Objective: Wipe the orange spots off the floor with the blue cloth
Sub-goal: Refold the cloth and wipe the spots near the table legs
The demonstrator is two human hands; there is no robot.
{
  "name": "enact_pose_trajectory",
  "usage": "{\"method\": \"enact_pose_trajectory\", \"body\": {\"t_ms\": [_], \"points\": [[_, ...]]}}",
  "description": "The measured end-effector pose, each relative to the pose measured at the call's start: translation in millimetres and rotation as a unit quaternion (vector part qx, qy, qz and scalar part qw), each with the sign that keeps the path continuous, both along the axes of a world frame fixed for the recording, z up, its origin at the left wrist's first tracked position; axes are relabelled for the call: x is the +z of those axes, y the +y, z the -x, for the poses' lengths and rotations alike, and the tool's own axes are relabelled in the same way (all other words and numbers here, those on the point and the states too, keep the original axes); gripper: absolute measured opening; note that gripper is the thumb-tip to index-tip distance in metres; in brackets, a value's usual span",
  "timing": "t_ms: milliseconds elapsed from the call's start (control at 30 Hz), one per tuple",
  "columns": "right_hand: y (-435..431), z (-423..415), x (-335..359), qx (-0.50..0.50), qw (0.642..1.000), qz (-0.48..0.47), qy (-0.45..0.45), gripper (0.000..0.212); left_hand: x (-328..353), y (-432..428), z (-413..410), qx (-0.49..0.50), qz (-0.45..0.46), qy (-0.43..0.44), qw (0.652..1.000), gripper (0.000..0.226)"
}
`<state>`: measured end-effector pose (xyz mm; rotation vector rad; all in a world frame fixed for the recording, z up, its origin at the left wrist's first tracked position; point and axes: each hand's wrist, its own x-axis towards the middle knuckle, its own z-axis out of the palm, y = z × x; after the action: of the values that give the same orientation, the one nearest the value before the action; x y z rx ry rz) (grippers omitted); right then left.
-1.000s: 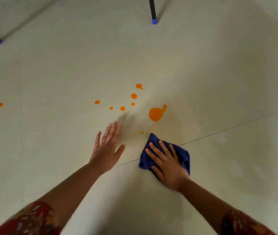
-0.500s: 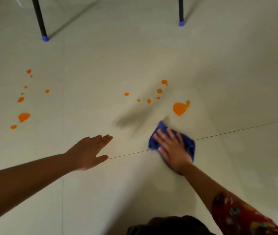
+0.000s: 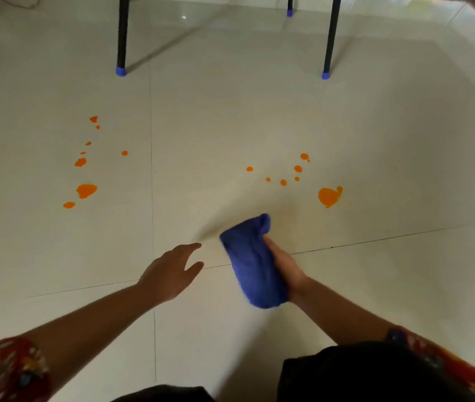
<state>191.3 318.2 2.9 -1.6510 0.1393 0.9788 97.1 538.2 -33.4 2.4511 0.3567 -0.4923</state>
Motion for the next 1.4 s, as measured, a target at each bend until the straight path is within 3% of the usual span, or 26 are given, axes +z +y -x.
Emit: {"method": "enact_pose_trajectory", "body": {"t_ms": [67,133,267,333,400,433,500,567,667,733,800,900,933,967,1067,1200,1333,1400], "points": [[2,-5,38,-0.083,0.994,-0.018,0.07,0.031,2,5,1,0.034,0.043,-0.004,0.998,0.049],[8,-9,65,-0.152,0.984,-0.051,0.077,0.035,5,11,2,0.062,0.072,-0.003,0.996,0.047],[35,-17,87,-0.212,0.962,-0.123,0.118,0.067,15,33,3,0.123,0.084,-0.011,0.989,0.045],[66,-22,83,-0.15,0.97,-0.127,0.141,0.051,15,49,8,0.177,0.079,-0.019,0.981,0.045],[92,-28,70,-0.067,0.987,-0.074,0.129,0.024,12,64,13,0.236,0.086,-0.024,0.968,0.044],[108,-33,66,-0.037,0.991,-0.042,0.122,0.021,9,72,17,0.265,0.091,-0.023,0.96,0.044],[138,-44,58,-0.007,0.997,0.003,0.081,0.022,4,89,24,0.311,0.094,-0.025,0.945,0.043],[171,-56,54,0.028,0.999,-0.009,0.013,0.025,-2,106,28,0.345,0.084,-0.035,0.934,0.043],[218,-62,34,0.127,0.975,-0.021,-0.179,0.037,-12,138,34,0.391,0.045,-0.061,0.917,0.045],[239,-56,10,0.234,0.932,-0.002,-0.276,0.04,-20,156,39,0.404,0.007,-0.065,0.912,0.051],[256,-48,-27,0.402,0.858,0.063,-0.315,0.052,-31,172,46,0.407,-0.035,-0.043,0.912,0.062],[269,-52,-80,0.54,0.65,0.207,-0.493,0.058,-46,183,53,0.386,-0.081,-0.028,0.918,0.079],[272,-56,-93,0.556,0.604,0.22,-0.526,0.059,-52,189,52,0.39,-0.086,-0.031,0.917,0.083],[273,-59,-103,0.565,0.576,0.227,-0.545,0.061,-56,194,50,0.397,-0.086,-0.032,0.913,0.088],[267,-54,-119,0.556,0.535,0.215,-0.599,0.061,-65,215,45,0.447,-0.073,-0.005,0.891,0.104],[275,-75,-126,0.518,0.533,0.189,-0.642,0.054,-75,227,47,0.47,-0.053,0.081,0.878,0.133],[356,-84,-135,0.429,0.622,0.25,-0.605,0.057,-71,231,48,0.425,-0.022,0.135,0.895,0.157],[373,-55,-136,0.445,0.609,0.218,-0.62,0.059,-65,232,47,0.422,-0.014,0.146,0.895,0.16]]}}
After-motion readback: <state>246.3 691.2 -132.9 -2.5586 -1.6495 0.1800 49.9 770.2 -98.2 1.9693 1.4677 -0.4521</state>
